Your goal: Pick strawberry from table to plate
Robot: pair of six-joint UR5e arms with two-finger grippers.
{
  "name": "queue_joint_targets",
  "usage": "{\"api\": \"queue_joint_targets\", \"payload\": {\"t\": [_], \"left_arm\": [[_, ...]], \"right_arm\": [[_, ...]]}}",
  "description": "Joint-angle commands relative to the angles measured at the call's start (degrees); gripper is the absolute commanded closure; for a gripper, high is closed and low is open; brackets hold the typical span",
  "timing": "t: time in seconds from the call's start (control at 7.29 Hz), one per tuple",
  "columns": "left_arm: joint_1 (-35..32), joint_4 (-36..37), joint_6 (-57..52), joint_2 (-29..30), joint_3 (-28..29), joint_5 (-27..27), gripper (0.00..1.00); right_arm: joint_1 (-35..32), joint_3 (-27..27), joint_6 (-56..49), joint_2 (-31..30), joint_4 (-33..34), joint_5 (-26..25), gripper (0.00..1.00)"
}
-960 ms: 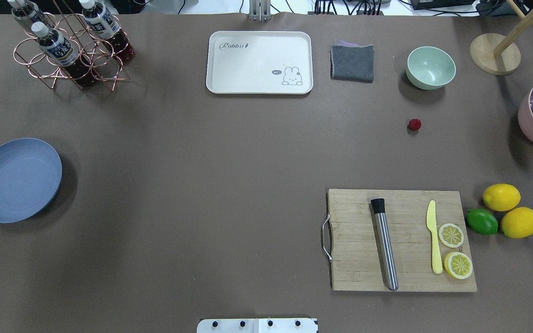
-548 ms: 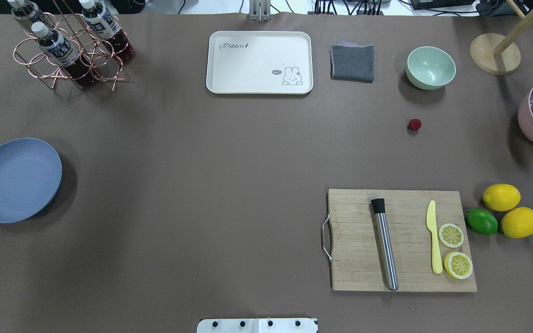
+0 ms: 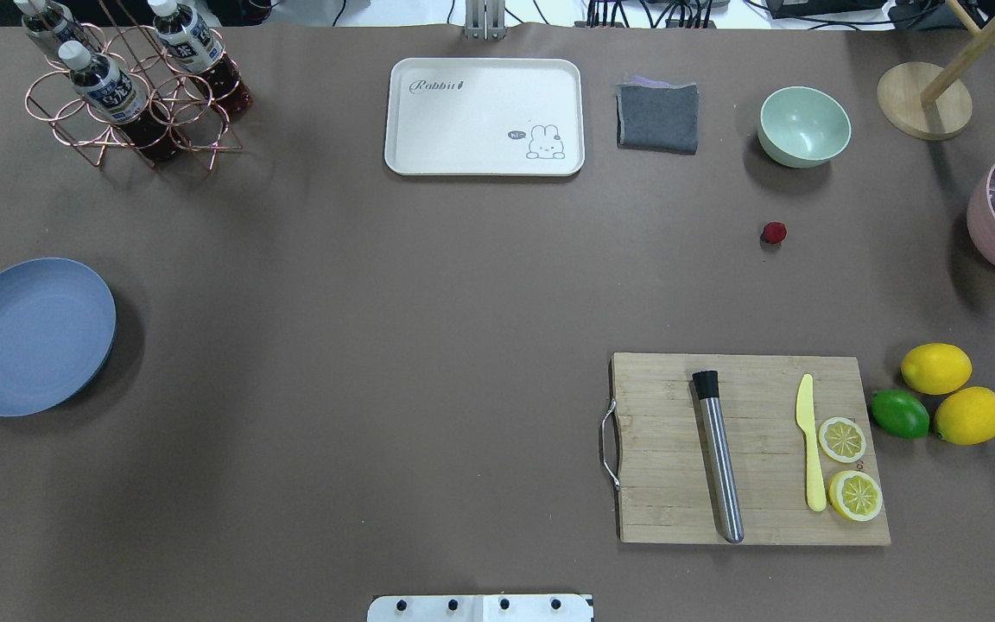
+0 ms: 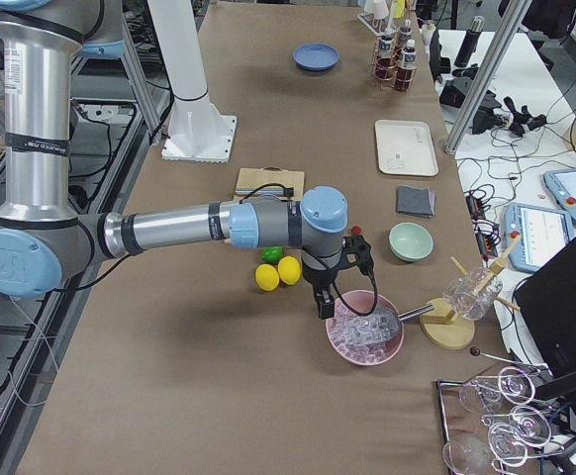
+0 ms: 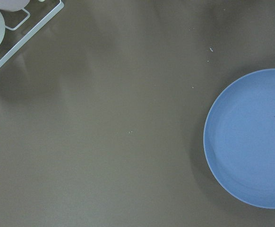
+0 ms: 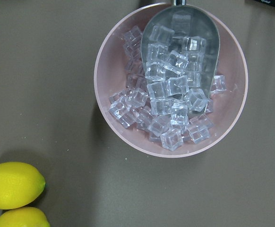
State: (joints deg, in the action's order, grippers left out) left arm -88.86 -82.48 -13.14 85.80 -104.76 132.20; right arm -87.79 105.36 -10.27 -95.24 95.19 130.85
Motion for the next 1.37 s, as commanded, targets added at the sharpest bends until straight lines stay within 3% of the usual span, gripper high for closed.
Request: {"api": "queue_joint_targets", "payload": {"t": [0.0,0.41,0.69,1.23], "left_arm": [[0.0,-0.1,0.0,-0.1,-0.2,0.1,0.02],[0.1,-1.8,-0.1,-0.5,-0.3,0.3,0.02],[0.1,-7.2,0.7,-3.7,0.3,4.8,0.02],[2.5,-11.0,9.3,-4.6,0.7,5.1,0.02]], "right_arm": [[0.9,0.0,0.1,0.1,0.0,0.1,0.00],[1.7,0.5,0.1,0.3,0.1,0.5,0.00],[1.7,0.5,0.0,0.3,0.1,0.3,0.00],[1.7,1.3,0.8,-0.3,0.1,0.5,0.00]]}}
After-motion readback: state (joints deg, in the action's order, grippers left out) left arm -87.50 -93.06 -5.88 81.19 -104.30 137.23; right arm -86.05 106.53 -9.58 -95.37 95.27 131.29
